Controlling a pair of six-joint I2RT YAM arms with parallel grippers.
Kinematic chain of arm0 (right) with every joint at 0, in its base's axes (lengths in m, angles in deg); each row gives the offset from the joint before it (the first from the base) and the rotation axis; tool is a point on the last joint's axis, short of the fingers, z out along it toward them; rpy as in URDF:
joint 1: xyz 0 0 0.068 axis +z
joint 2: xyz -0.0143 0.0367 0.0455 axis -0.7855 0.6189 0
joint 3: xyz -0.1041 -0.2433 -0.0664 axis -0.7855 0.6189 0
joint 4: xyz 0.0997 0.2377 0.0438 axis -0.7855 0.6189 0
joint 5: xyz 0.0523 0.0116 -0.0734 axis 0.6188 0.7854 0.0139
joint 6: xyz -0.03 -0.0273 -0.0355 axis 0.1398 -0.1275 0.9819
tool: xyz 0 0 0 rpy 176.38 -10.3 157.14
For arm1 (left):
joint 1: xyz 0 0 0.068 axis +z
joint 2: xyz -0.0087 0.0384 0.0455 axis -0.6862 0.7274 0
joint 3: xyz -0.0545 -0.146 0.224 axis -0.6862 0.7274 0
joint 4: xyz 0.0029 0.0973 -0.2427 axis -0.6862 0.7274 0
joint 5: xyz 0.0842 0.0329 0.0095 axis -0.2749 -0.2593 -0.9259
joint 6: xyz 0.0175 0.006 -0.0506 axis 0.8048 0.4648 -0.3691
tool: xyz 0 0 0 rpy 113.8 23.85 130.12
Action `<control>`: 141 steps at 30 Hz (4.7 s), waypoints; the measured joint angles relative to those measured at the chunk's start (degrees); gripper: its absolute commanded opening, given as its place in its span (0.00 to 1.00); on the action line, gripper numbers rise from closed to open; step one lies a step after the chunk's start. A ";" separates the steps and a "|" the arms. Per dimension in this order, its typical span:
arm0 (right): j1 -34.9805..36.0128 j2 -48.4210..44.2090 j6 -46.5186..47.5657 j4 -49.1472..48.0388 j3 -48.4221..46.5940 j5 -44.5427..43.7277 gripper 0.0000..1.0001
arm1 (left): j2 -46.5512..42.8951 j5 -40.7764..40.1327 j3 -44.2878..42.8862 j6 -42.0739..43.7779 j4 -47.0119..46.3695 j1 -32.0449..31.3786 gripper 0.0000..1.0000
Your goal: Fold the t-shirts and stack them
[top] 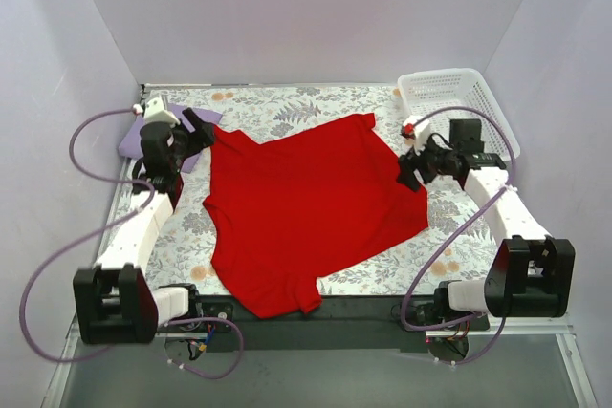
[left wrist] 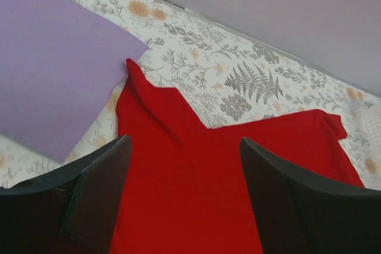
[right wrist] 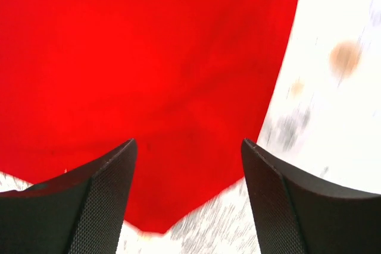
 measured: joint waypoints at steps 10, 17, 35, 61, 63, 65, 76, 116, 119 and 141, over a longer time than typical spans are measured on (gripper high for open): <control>-7.63 0.52 -4.90 0.44 9.92 -8.85 0.70 | -17.18 3.52 13.33 -2.51 8.94 1.36 0.72; -10.32 4.70 -7.02 -2.54 11.41 -12.20 0.66 | -20.41 4.96 13.77 -2.51 11.21 1.38 0.72; -10.40 7.89 -8.46 -1.66 12.68 -8.13 0.10 | -21.09 6.21 13.88 -2.51 11.54 1.33 0.72; -3.08 1.66 -5.81 4.00 9.75 -1.60 0.55 | -22.16 6.64 13.99 -2.51 11.52 1.27 0.72; -4.72 2.34 -6.78 3.37 9.75 -2.32 0.55 | -22.45 6.64 13.99 -2.51 11.50 1.27 0.72; -5.55 3.89 -7.63 2.99 9.75 -2.91 0.55 | -22.45 6.64 13.99 -2.51 11.52 1.27 0.72; -5.64 9.53 -10.21 1.66 9.75 -2.25 0.45 | -22.45 6.64 13.99 -2.51 11.52 1.01 0.72; -15.15 -8.35 -0.39 1.07 22.25 -21.49 0.01 | -13.60 8.04 14.01 -4.81 14.53 0.61 0.69; -15.78 -8.41 0.76 1.07 23.39 -21.84 0.01 | -12.24 8.22 13.90 -4.63 15.39 0.61 0.67; -23.43 -10.14 8.41 1.36 25.77 -20.33 0.01 | 21.51 7.28 -4.63 -1.79 22.73 0.61 0.47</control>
